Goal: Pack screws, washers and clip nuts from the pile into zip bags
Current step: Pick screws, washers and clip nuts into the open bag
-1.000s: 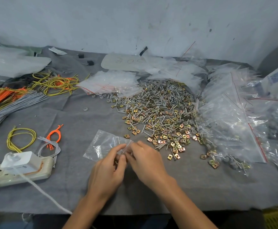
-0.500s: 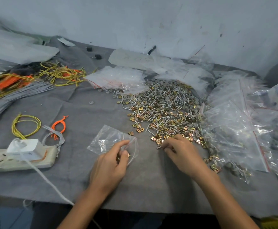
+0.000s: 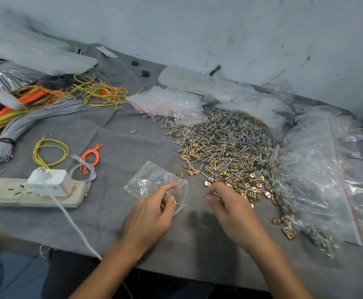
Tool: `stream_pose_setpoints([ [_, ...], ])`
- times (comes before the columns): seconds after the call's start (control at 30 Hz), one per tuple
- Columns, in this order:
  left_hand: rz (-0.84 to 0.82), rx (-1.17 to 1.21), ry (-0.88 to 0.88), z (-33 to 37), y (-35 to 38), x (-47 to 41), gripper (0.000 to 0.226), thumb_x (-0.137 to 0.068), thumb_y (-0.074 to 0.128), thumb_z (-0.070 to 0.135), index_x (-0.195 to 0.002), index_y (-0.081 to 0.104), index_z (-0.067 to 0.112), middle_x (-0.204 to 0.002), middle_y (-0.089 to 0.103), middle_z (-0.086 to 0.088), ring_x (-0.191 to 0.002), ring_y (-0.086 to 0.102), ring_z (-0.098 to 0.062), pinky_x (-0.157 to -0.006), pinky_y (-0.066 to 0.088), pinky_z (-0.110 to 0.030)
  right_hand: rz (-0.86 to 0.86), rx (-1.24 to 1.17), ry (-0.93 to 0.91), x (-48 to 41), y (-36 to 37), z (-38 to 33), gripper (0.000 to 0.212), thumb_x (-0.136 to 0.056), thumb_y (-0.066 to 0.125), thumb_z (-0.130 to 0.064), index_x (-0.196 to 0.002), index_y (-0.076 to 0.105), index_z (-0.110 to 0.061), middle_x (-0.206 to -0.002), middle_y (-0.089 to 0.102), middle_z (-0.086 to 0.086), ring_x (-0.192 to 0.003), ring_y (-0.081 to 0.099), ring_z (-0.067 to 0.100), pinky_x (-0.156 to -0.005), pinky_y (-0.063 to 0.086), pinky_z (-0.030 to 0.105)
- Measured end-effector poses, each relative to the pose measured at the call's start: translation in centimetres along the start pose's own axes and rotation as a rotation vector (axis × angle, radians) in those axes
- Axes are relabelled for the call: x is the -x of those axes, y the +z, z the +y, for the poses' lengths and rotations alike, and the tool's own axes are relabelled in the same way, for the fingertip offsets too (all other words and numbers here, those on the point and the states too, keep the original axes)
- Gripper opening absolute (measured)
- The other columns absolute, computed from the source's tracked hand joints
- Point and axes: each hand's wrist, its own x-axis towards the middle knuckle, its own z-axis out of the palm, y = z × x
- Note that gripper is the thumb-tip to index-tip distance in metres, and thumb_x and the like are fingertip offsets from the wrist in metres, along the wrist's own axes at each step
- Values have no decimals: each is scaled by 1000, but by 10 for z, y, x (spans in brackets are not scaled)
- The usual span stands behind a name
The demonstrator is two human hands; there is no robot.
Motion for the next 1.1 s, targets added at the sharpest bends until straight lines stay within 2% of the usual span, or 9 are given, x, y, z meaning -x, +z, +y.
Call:
stream_pose_setpoints([
  [0.07, 1, -4, -3, 0, 0, 0, 34, -93, 42, 49, -126, 50, 48, -72, 59, 16, -59, 55, -7, -58, 51, -41, 24, -106, -26, 1, 11, -16, 6, -99, 61, -24, -94, 60, -27, -77, 56, -12, -73, 52, 5, -65, 38, 21],
  [0.17, -14, 16, -9, -2, 0, 0, 35, -94, 41, 49, -127, 50, 49, -69, 61, 11, -61, 58, -9, -61, 53, -42, 60, -227, -41, -1, 26, -34, 8, -97, 64, -16, -92, 66, -23, -82, 61, -9, -76, 57, 10, -71, 46, 27],
  [0.33, 1, 28, 13, 0, 0, 0, 34, -94, 43, 46, -127, 52, 45, -73, 59, 18, -60, 56, -8, -58, 52, -40, 215, -235, 66, -1, 24, -21, 13, -94, 68, -13, -94, 69, -25, -84, 66, -15, -75, 61, 6, -68, 47, 21],
  [0.43, 11, 12, 18, -1, 0, 0, 33, -94, 43, 45, -126, 51, 46, -73, 58, 18, -60, 55, -7, -57, 51, -39, 149, -92, 150, 2, 11, 1, 9, -94, 67, -15, -95, 70, -24, -89, 65, -15, -76, 57, 2, -70, 46, 26],
  [0.5, 10, 2, 16, -3, 2, 0, 32, -95, 43, 46, -126, 51, 48, -70, 58, 13, -60, 55, -9, -56, 51, -39, 64, -44, 146, 5, 8, 5, 5, -94, 68, -25, -90, 69, -27, -86, 64, -15, -75, 56, 2, -71, 44, 28],
  [0.63, 10, 1, 24, -4, 2, 0, 32, -96, 43, 47, -126, 51, 49, -66, 58, 10, -58, 55, -9, -54, 51, -40, -55, 35, 63, 15, 22, -13, 24, -88, 67, -52, -87, 64, -29, -82, 57, -15, -78, 53, 3, -69, 42, 23],
  [0.77, -1, 6, 22, -3, 1, 0, 32, -95, 43, 47, -126, 51, 49, -67, 58, 11, -58, 55, -10, -55, 51, -41, -64, 167, 35, 17, 34, -22, 14, -96, 57, -43, -93, 58, -29, -91, 52, -14, -90, 52, 10, -77, 44, 31],
  [0.93, -4, -2, 27, -1, 1, 1, 33, -94, 42, 47, -126, 50, 48, -73, 58, 18, -59, 55, -7, -54, 50, -40, 11, 32, 66, 17, 26, -24, 9, -96, 61, -32, -90, 59, -26, -85, 58, -12, -79, 53, 7, -76, 46, 34],
  [1.1, -6, 24, 27, 2, 0, 2, 28, -94, 42, 47, -121, 49, 46, -73, 59, 16, -58, 56, -8, -52, 49, -41, 13, 61, 58, 10, 21, -32, 11, -92, 62, -34, -84, 59, -27, -75, 56, -12, -74, 53, 7, -70, 46, 35],
])
